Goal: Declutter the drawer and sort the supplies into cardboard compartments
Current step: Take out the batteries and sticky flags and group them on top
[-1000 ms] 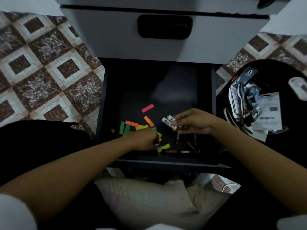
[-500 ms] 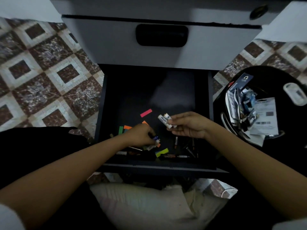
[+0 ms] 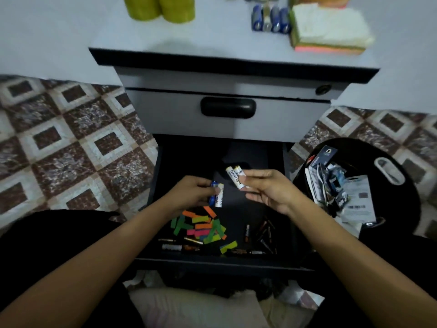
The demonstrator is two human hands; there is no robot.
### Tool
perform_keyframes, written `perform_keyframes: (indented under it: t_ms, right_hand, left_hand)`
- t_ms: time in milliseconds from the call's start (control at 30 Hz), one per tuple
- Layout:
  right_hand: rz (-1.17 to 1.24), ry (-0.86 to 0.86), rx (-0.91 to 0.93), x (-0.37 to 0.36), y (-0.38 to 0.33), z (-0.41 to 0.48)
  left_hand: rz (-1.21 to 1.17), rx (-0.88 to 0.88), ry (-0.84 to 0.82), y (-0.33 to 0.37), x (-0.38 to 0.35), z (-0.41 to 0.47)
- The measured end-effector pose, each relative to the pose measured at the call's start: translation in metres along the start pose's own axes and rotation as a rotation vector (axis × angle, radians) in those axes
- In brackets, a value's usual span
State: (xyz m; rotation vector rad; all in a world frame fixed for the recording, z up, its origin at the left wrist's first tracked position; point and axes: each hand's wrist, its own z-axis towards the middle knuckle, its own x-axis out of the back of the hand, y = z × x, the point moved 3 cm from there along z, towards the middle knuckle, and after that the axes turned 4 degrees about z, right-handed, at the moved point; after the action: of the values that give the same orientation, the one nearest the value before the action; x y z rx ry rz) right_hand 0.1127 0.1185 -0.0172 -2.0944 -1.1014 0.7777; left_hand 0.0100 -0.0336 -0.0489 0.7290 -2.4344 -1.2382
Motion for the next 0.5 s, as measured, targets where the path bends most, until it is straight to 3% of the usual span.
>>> perform_keyframes:
  t_ms: [200,367,500]
  right_hand:
    - [-0.038,0.115,0.287,-0.012,-0.046,-0.028]
    - [-0.008,0.292,0.597,-0.025,-0.111,-0.056]
    - [-0.162,0.489,0.790,-0.030,-0.158,-0.071]
  left_hand:
    - [-0.081,-0.132,0.116,0.053,0.009,-0.026]
    - [0.017,-0.338,0.240,0.135,0.014,-0.047]
    - [0.133,-0.499,0.341,0.205,0.011,-0.058]
